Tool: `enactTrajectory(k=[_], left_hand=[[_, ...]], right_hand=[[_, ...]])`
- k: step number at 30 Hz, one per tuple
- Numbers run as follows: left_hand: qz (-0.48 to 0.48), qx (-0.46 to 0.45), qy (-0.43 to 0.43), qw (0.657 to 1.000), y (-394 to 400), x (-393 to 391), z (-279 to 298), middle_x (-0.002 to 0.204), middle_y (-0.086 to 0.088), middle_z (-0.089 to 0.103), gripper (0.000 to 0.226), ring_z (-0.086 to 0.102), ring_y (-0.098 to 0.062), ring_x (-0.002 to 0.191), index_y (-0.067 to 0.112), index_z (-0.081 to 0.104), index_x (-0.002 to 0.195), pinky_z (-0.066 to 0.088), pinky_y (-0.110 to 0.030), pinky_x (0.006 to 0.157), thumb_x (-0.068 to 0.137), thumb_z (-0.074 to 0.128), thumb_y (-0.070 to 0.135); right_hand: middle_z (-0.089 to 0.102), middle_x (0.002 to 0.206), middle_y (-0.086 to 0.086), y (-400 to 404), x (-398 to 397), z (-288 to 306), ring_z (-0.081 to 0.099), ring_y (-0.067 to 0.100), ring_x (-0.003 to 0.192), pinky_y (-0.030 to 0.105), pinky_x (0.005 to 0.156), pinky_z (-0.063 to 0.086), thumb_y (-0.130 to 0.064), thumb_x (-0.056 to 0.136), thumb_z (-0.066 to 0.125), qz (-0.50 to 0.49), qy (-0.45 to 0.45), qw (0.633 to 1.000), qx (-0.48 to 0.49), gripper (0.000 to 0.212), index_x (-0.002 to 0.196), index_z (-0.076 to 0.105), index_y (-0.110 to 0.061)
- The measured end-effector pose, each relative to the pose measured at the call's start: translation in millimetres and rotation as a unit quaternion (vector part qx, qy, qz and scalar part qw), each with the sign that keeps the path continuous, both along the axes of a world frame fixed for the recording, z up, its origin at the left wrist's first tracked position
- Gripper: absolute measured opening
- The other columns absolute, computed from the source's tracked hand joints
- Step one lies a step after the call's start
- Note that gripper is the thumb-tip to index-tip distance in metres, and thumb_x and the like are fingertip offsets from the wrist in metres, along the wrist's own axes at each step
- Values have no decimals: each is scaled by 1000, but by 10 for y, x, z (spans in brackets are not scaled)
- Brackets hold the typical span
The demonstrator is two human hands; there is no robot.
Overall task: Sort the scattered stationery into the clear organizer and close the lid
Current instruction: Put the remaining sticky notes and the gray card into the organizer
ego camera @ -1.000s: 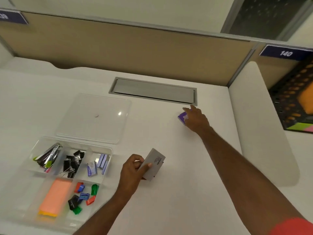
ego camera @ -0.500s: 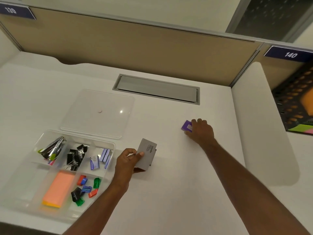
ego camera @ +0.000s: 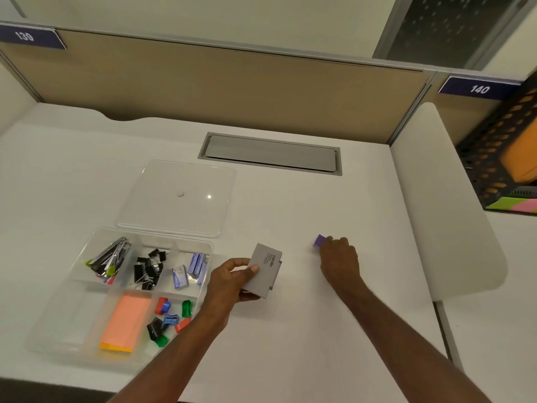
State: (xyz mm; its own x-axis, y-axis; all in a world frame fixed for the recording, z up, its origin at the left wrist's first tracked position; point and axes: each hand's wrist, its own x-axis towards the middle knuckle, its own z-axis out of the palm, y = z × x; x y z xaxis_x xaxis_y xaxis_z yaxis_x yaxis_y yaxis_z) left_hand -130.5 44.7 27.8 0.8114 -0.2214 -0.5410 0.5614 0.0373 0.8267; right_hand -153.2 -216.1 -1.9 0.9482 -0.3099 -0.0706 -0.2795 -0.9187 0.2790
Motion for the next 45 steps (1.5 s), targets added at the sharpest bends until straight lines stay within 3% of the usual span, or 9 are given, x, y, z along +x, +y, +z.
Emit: enactTrajectory(k=[4, 6, 9, 12, 16, 25, 32, 39, 45], left_hand=[[3, -11, 3, 1000, 266, 55, 2, 90, -8, 77, 18, 73, -26, 84, 15, 72, 106, 61, -40, 63, 89, 71, 20], [10, -19, 10, 1000, 426, 93, -21, 91, -8, 76, 17, 71, -27, 87, 13, 71, 107, 61, -42, 64, 92, 68, 20], [11, -32, 17, 999, 697, 162, -28, 90, -8, 75, 12, 70, -25, 83, 12, 72, 102, 60, -40, 61, 93, 66, 17], [11, -47, 20, 999, 973, 267, -5, 88, -8, 75, 12, 73, -21, 75, 11, 70, 96, 60, -39, 58, 96, 62, 19], [39, -67, 16, 997, 1484, 459, 43, 94, -12, 75, 14, 72, -24, 79, 16, 70, 93, 58, -43, 63, 98, 58, 22], [46, 28, -113, 992, 2633, 805, 185, 79, 3, 75, 5, 70, -11, 74, 12, 63, 90, 53, -21, 55, 94, 63, 9], [9, 211, -325, 922, 3466, 746, 104, 88, 14, 68, 9, 65, -6, 86, 30, 58, 87, 50, -19, 70, 88, 68, 32], [-5, 307, -436, 846, 3708, 622, -312, 130, 11, 62, 18, 44, -13, 137, 23, 67, 81, 33, -43, 111, 86, 66, 41], [-59, 340, -452, 822, 3780, 628, -522, 150, 0, 49, 17, 22, -19, 151, 26, 68, 78, 23, -59, 118, 88, 66, 39]], right_hand=[[69, 81, 7, 9, -19, 23, 64, 30, 78, 29, 58, 37, -10, 91, 54, -46, -56, 991, 117, 25, 115, 60, -12], [70, 90, 9, 80, -9, 89, 65, 32, 80, 31, 63, 43, -9, 90, 53, -119, -94, 957, 246, 29, 118, 55, -15], [68, 108, 7, 382, -10, 177, 63, 25, 92, 32, 71, 50, -4, 83, 62, -220, -156, 819, 506, 35, 116, 58, -13], [70, 111, 8, 808, -17, 264, 66, 28, 100, 46, 81, 58, 0, 82, 70, -255, -241, 681, 643, 41, 119, 61, -15], [76, 96, 8, 1457, 162, 446, 73, 25, 84, 36, 68, 57, -8, 88, 69, -252, -275, 594, 712, 23, 108, 64, -18], [71, 95, 4, 2617, 694, 806, 69, 12, 86, 30, 65, 55, -2, 92, 61, -142, -269, 607, 734, 18, 98, 60, -18], [77, 88, 2, 3237, 862, 760, 71, 13, 79, 25, 60, 55, -1, 92, 62, -103, -240, 630, 731, 18, 106, 65, -12], [73, 78, 0, 3689, 984, 667, 59, 12, 61, 25, 48, 51, -4, 93, 62, -95, -227, 636, 732, 7, 97, 65, -10], [66, 86, 10, 3973, 1011, 626, 68, 15, 76, 29, 51, 54, -19, 85, 64, -65, -207, 658, 721, 17, 102, 64, -15]])
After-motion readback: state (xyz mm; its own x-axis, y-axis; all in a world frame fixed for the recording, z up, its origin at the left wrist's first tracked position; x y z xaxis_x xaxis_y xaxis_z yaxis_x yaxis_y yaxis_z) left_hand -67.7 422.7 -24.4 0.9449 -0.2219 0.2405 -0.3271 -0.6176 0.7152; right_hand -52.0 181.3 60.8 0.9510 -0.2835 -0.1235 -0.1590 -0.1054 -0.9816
